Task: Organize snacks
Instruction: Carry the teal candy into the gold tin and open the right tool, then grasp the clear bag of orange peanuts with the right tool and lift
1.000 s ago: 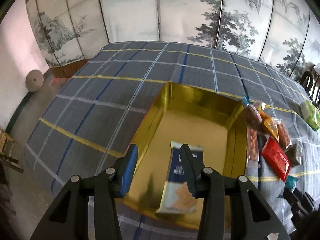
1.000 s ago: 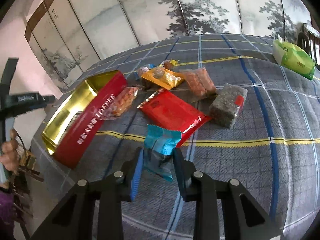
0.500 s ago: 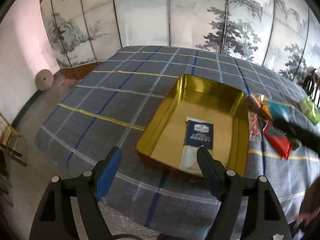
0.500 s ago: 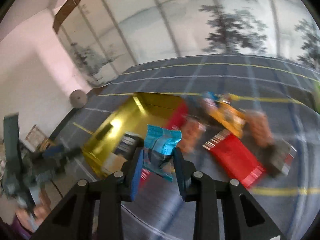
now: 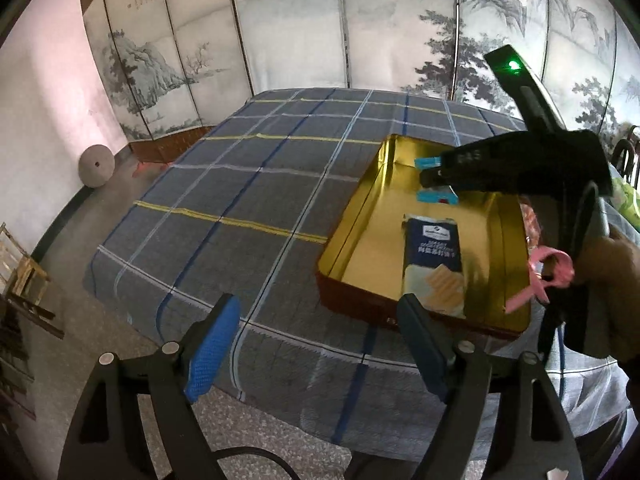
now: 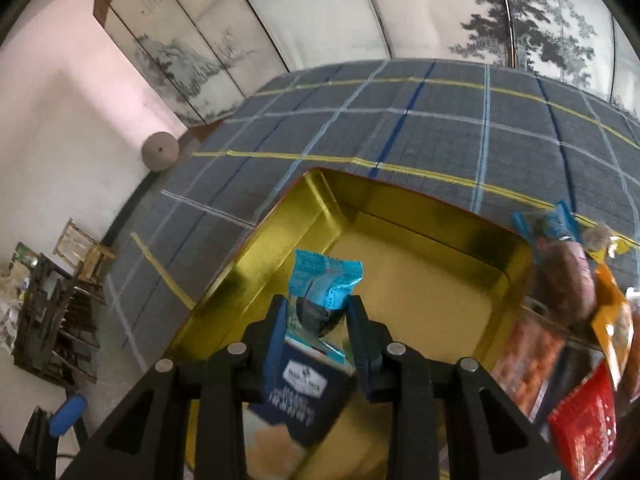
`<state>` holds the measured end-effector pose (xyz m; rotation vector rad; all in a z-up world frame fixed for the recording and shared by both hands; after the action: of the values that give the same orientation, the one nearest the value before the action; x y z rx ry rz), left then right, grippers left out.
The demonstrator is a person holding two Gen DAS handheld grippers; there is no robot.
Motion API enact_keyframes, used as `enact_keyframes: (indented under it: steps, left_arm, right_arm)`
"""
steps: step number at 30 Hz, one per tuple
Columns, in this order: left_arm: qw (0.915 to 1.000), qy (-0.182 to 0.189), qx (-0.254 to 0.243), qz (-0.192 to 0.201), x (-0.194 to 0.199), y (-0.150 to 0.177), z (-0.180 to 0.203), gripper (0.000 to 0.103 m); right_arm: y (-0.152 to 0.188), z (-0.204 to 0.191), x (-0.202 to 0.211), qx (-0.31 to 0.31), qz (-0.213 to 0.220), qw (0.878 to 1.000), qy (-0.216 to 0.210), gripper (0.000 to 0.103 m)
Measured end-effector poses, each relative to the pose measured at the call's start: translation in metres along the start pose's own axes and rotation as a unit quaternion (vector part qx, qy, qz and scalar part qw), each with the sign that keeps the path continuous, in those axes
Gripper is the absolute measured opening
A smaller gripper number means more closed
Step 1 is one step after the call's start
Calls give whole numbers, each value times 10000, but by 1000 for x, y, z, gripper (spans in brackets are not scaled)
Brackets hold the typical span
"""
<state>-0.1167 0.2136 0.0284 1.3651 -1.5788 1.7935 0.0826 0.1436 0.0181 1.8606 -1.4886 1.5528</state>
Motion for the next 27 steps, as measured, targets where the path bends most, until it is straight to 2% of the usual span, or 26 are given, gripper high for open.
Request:
enact_keyframes:
  steps: [3,6,8,10,13,14,15,17,19,22,27]
  left_arm:
    - [10000,28,28,-69,-5,2,-3,78]
    - [9999,14,44,-161,-11,3,-3,78]
    - [9998,38,50,-213,-14,3,-3,78]
    - [9996,63,66,-254,-15,4,-3,78]
    - [9997,84,92,-226,-12,5,-5,78]
    - [9997,90,111,-205,-11,5,-6,80]
    - [9997,100,129,-185,-10,5,-6,81]
    - [9997,141,125,-167,-10,5,-4,81]
    - [9996,185,95,-208,-10,7,1,81]
    - [9994,224,-7,-262,-10,10,8,81]
    - [9996,105,-145,-198,-8,12,12,86]
  right_arm:
    - [-8,-2,-15,-11,-144,9998,115,32]
    - [-12,-3,-24,-66,-227,9997,24,34]
    - [-13,-1,-22,-113,-175,9998,-3,40]
    - [-11,4,-11,-221,-32,9994,-251,42]
    - [6,30,33,-596,548,9956,-480,43]
    - [13,39,45,-654,666,9949,-394,43]
    - [24,55,59,-719,758,9945,-61,43]
    - [37,76,67,-735,657,9948,253,43]
    - [49,96,67,-845,394,9950,363,43]
    - [57,109,57,-1004,129,9946,225,43]
    - [50,107,38,-1048,57,9943,195,43]
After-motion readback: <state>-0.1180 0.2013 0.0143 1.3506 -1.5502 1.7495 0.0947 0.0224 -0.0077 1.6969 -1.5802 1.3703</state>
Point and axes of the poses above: each gripper's, at about its wrist camera, not at the fingertips, and x roughly against the way its jaws point, z to its right, y to its underside, the point moved 3 cm from there along -x, roughly the way its jaws point, and after that the axes turned 10 degrees about -z, right-handed, at the moved point
